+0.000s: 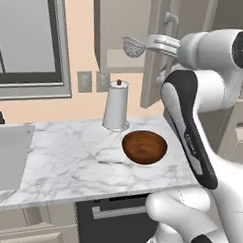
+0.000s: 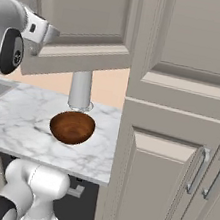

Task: Open the cabinet and setup a tea strainer by placing it in the bowl upright.

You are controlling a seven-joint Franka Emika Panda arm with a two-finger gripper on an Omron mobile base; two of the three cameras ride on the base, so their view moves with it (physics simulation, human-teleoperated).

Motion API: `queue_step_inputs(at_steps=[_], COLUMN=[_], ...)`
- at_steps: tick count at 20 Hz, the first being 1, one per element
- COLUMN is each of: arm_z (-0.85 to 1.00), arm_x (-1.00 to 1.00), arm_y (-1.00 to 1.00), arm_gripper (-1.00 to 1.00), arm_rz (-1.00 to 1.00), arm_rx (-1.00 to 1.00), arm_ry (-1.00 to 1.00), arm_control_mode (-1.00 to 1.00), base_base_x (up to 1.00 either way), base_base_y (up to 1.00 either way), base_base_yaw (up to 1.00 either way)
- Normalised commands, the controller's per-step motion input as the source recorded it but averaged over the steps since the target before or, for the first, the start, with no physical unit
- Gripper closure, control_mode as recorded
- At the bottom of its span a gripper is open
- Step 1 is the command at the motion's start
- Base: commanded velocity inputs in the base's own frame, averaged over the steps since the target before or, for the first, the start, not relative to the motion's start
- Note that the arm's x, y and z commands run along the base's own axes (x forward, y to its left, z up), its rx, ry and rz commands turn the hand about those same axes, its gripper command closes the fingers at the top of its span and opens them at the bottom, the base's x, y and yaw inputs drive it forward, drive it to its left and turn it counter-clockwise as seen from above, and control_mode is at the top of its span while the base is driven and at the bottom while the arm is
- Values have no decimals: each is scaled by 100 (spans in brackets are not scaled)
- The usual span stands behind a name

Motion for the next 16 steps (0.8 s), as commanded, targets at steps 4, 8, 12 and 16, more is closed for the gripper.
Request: queue_step_inputs(at_steps=[4,8,12,16], arm_z=[3,0,0,0], arm_x=[-56,-40,-39,-48], arm_y=[-59,-27,-17,-14], arm_gripper=[100,100,100,100], arm_rz=[12,7,3,-2], arm_rx=[5,1,0,-7], arm_ry=[12,13,13,14], arm_control_mode=[-100,-100,-100,-100], base_base_x=[0,0,0,0], base_base_y=[0,0,0,0], base_base_yaw=[0,0,0,0])
